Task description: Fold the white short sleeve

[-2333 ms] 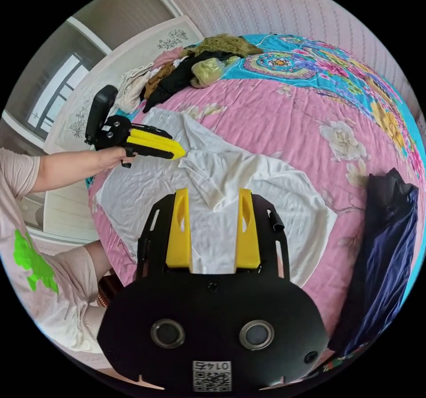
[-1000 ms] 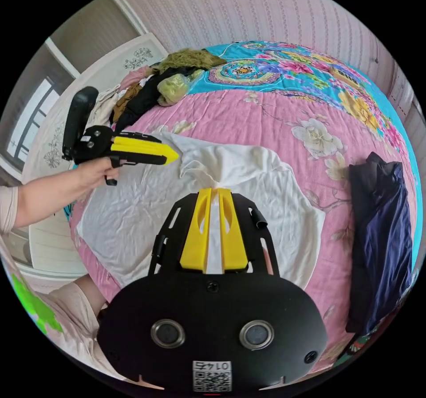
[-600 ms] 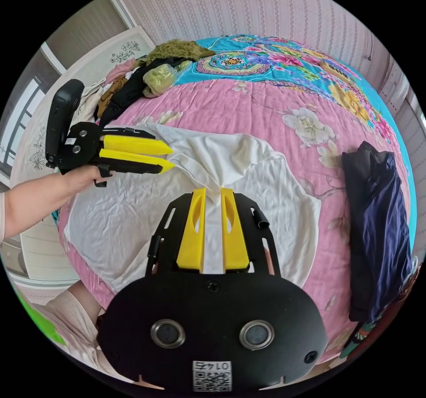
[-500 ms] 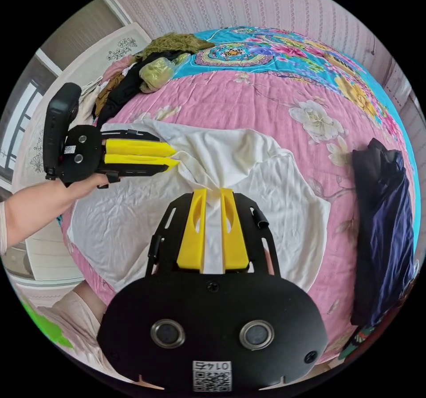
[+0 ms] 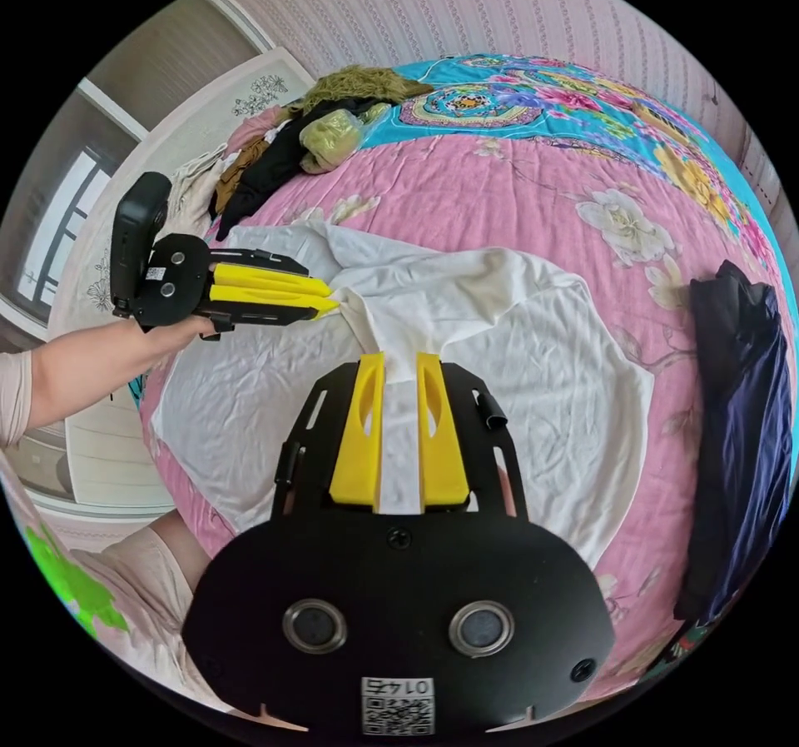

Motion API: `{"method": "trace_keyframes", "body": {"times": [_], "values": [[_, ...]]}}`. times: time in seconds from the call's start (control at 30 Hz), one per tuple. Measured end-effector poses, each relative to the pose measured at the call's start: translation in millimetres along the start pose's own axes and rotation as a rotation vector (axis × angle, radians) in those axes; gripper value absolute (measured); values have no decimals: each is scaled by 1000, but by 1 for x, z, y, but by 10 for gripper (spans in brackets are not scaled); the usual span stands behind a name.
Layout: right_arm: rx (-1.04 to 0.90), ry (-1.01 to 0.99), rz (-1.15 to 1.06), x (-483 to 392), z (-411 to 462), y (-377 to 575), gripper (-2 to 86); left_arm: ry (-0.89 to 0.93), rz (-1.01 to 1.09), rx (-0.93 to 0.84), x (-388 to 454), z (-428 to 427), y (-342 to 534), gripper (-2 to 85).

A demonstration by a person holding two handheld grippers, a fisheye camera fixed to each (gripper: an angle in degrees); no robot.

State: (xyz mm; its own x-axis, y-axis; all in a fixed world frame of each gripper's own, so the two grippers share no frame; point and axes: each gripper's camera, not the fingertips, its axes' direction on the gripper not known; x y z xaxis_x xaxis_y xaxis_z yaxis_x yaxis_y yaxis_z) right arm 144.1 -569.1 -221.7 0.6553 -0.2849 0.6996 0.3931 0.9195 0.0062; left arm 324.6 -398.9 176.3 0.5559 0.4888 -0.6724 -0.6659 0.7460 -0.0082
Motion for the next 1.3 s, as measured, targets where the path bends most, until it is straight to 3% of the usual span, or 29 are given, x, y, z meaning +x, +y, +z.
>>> {"method": "trace_keyframes", "body": {"times": [0.3,0.43,0.57,0.8,0.93,1.3], "values": [[-158,93,-13,15,15,25,15,60,-24,-14,-8,24,-19,7],[-101,25,43,38,-12,61,26,82,-80,16,-18,27,-15,71],[-10,-68,185,70,-47,116,68,89,-72,45,-21,27,-22,77],[137,-17,546,124,-82,215,48,210,102,76,3,49,-92,64],[194,-98,694,148,-84,262,80,236,237,69,36,74,-148,73],[201,-183,728,187,-77,306,119,98,441,-79,96,152,-254,78]]}}
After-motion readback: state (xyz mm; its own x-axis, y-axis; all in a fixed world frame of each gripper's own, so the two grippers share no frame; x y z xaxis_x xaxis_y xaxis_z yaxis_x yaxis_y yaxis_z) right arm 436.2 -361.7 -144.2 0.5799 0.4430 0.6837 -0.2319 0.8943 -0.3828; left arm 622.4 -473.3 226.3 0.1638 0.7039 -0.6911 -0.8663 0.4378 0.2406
